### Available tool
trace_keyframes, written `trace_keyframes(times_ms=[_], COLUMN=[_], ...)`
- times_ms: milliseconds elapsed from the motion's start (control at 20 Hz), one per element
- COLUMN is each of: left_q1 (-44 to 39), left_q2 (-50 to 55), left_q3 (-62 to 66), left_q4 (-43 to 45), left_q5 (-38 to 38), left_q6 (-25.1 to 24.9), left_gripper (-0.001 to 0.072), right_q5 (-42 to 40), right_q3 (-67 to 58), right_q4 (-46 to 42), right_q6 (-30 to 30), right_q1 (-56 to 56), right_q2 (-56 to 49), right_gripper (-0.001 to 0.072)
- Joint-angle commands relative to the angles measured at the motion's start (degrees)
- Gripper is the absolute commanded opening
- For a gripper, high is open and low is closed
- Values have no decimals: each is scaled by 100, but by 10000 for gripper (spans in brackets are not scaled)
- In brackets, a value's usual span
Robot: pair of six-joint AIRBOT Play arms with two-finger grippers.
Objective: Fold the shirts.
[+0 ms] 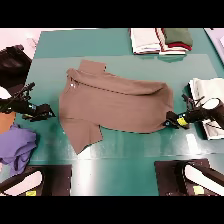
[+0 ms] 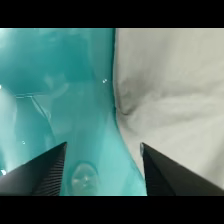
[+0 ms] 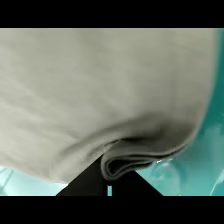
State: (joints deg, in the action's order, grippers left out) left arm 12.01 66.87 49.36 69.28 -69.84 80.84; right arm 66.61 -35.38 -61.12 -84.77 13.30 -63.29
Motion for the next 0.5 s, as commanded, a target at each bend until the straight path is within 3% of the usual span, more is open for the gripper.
trace_keyframes(times_ms=[0, 250, 450], left_q1=[4, -28, -603], left_q2=[-2, 4, 2], left_q3=[-400, -1121, -1156], left_q4=[-431, -1237, -1316], left_q5=[59, 1231, 1685], left_q6=[-107, -348, -481], left_gripper=[542, 541, 540], right_q5=[-105, -87, -111], right_q3=[-273, -557, -584], right_q4=[-192, -188, -184], right_q6=[-72, -74, -90], right_q1=[-396, -649, -791], right_q2=[120, 197, 197], right_gripper=[15, 15, 15])
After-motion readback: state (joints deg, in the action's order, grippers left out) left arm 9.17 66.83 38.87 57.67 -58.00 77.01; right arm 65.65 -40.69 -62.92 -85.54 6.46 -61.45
